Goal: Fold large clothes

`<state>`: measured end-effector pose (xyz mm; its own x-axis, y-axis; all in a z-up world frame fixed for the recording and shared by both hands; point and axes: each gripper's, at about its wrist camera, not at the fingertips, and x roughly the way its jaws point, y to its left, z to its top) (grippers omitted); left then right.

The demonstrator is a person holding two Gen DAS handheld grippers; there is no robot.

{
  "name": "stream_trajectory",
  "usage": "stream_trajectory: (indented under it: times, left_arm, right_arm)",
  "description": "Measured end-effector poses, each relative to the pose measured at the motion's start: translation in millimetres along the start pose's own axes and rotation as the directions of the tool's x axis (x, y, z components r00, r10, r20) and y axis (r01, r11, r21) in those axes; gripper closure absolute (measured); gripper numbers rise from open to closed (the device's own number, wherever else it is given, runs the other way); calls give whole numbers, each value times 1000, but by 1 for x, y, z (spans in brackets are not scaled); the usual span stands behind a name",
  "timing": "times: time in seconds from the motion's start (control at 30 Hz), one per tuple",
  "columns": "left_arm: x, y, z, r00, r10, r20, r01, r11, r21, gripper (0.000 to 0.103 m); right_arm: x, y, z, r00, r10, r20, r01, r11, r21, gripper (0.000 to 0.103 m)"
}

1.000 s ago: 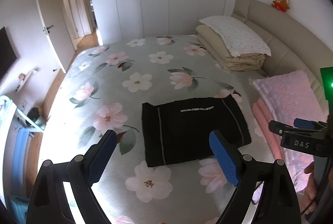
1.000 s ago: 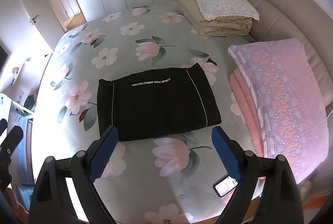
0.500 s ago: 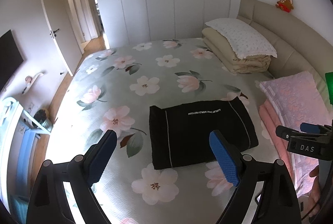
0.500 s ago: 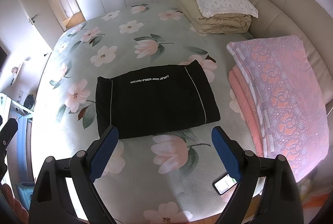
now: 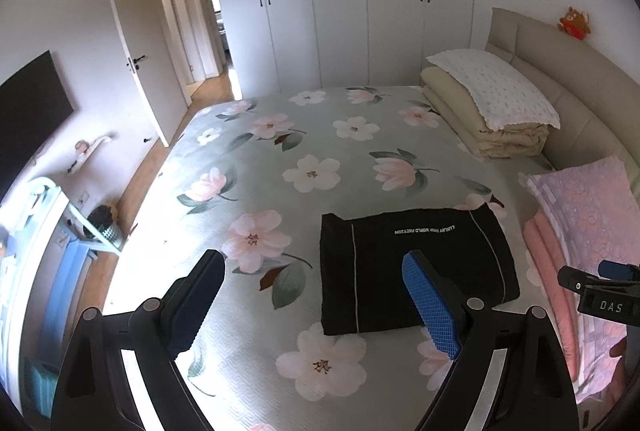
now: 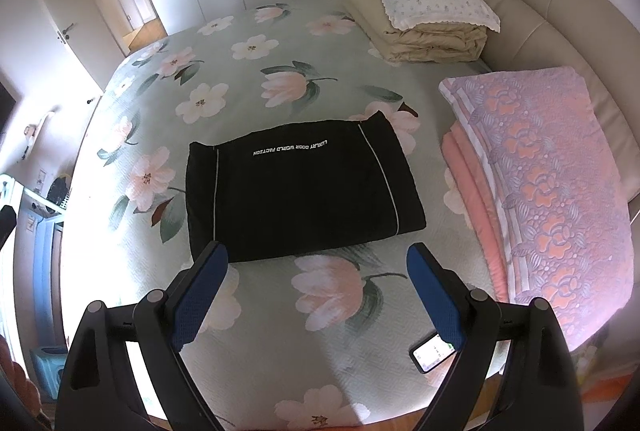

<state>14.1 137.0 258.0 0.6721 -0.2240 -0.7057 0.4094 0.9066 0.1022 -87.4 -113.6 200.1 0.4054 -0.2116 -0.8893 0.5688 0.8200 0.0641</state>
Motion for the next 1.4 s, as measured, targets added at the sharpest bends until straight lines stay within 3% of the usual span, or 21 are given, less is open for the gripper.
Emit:
stream_trajectory:
  times: [0.23,0.8,1.4]
  left_arm:
    - [8,1,-2,998,62,-28,-62,998,4,11]
    - [12,5,-6,991,116,-63,-114,993,29,11]
    - [15,-11,-9,993,92,-73,-87,994,69,11]
  right_arm:
    - [2,0,2,1000,-2,4,2,1000,-14,11]
    - [8,-8,4,1000,28,-7,-28,1000,-8,11]
    - [10,-10,5,999,37,-13,-37,999,-4,11]
